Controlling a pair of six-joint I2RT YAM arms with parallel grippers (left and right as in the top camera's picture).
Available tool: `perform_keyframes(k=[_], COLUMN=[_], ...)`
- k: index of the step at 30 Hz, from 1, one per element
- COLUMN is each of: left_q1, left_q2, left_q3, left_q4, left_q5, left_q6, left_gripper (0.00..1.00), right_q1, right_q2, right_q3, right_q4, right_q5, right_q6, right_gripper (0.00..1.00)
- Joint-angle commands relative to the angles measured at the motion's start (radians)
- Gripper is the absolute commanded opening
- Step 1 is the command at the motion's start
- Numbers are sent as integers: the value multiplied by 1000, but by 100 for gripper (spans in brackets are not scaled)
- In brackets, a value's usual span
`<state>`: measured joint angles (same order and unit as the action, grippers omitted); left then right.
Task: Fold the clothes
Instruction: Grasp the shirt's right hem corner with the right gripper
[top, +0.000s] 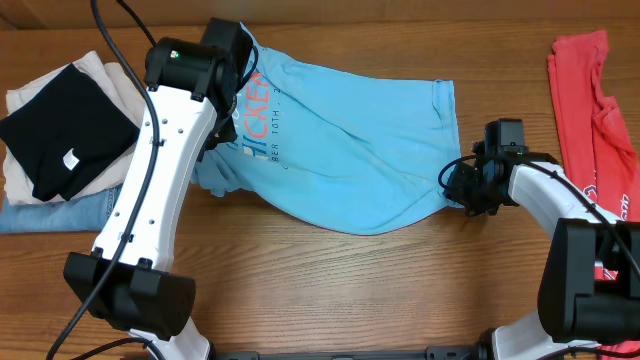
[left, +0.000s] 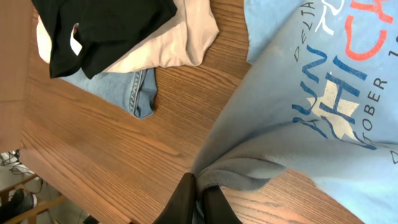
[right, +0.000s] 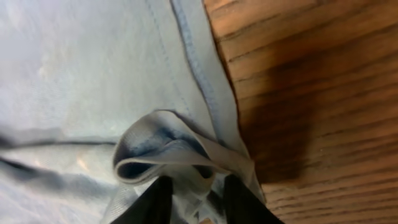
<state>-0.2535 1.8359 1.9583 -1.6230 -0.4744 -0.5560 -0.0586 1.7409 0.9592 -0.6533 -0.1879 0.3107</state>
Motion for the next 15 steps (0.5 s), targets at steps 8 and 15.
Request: perform_keyframes(k=[8,15], left_q1=[3,3], left_q2=[2,2], left_q3=[1,1], left_q4=[4,5], left_q5=[1,1], left_q6=[-12,-12], left_gripper=[4,4], right_q1=[-3,-3], right_q2=[-22,-88], right_q3=[-2,-2], right_q4=[12,5], right_q5=[-20,-20], right_q6=[-5,-5], right_gripper=[33,34])
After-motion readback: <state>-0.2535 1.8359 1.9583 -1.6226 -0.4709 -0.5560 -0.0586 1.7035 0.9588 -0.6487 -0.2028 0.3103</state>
